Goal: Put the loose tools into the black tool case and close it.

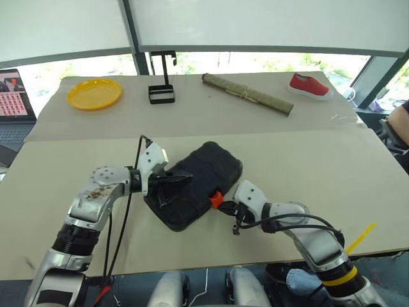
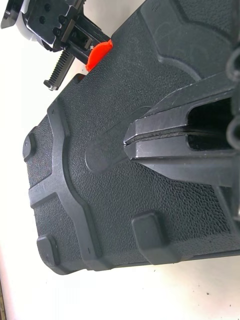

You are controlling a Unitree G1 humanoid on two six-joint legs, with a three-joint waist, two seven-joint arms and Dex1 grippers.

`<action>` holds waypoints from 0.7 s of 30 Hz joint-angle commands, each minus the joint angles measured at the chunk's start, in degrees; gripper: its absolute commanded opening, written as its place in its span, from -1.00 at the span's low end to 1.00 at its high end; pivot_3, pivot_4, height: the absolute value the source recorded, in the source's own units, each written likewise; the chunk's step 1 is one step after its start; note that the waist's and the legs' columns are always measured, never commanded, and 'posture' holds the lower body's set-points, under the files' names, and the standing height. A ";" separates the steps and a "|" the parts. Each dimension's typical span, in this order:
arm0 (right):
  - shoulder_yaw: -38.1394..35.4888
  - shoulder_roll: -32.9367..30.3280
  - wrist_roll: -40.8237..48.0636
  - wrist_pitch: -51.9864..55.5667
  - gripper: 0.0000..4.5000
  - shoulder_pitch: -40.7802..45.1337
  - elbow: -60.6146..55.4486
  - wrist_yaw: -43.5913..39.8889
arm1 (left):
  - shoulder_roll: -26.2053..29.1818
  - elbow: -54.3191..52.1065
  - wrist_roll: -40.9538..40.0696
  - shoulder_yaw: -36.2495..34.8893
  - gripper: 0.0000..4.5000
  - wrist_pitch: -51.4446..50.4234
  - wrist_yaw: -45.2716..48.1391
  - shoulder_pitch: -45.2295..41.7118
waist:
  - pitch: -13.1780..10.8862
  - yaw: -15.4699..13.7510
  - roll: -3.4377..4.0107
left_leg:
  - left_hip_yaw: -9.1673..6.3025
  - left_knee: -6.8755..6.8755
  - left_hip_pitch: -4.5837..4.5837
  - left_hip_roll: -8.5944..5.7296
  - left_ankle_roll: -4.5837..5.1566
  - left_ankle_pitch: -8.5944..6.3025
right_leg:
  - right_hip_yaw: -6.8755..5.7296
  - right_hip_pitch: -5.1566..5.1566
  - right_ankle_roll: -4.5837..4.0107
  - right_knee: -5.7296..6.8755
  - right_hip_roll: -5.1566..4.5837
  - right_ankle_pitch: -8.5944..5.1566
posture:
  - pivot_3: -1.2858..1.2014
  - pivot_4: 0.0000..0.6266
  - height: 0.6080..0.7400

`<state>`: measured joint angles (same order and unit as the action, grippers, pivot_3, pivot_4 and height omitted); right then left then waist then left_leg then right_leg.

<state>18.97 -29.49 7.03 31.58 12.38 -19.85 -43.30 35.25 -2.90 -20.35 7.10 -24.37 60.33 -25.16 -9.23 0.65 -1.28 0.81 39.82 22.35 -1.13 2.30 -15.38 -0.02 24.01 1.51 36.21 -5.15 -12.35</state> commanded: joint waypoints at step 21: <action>-4.20 -1.31 3.97 -5.64 -1.00 -2.55 -3.17 -2.22 | 1.12 2.64 2.41 2.20 -0.99 -1.50 0.27 1.33 | 0.00 -0.30 0.00 | 0.02 -0.01 -0.03 0.02 0.01 0.00 | 0.03 -0.03 0.03 -0.03 0.02 -0.01 | 0.03 -0.52 1.00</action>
<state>14.65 -31.22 11.22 27.65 8.71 -22.11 -45.60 35.65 -2.51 -20.15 7.71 -24.81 60.76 -25.57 -9.23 0.34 -1.28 0.83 39.81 22.31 -1.10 2.30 -15.38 0.01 23.98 1.53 36.19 -5.12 -12.36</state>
